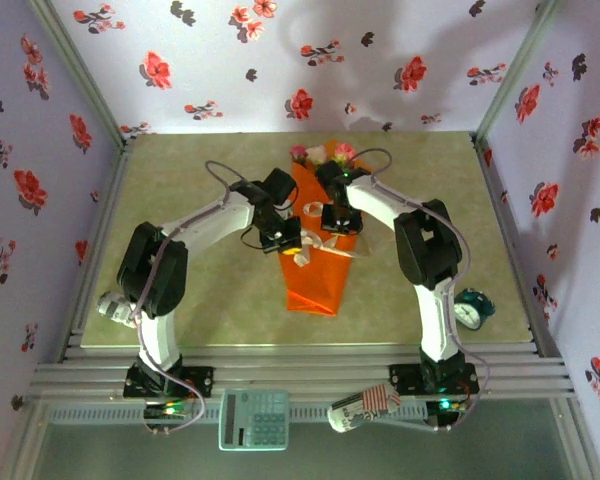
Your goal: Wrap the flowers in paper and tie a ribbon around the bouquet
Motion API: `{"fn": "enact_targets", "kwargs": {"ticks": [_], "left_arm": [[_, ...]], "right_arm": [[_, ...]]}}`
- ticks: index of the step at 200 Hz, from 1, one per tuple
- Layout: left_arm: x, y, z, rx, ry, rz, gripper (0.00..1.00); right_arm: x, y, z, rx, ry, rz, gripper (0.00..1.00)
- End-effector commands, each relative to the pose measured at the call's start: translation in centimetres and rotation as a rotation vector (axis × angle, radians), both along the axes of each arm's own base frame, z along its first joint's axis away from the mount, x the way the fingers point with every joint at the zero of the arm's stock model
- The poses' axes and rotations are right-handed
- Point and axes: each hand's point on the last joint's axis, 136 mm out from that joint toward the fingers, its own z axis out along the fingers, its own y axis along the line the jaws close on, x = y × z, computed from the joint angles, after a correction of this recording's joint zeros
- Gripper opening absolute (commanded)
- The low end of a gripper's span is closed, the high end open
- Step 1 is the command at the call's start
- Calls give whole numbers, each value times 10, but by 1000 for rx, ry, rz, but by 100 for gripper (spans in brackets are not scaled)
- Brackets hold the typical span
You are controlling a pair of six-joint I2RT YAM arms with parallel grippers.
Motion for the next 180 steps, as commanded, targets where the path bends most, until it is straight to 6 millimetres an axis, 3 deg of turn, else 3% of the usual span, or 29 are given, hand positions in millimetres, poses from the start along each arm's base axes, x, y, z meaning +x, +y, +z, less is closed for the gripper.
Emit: {"fn": "enact_targets", "kwargs": {"ticks": [1,21,48,106,180], "left_arm": [[2,28,20,99,-23,-21,0],[8,50,29,180,-39,-22,0],[13,80,42,314,-76,-41,0],[28,141,38,520,-79,6,0],[66,176,30,457,-95,200,0]], "right_arm": [[18,-15,31,-3,-121,-64,0],[31,-22,47,9,-160,-63,0],[33,-35,61,-40,-179,-41,0],[31,-73,72,-87,-226,-102,0],[26,-125,71,-156,-207,-156,0]]}}
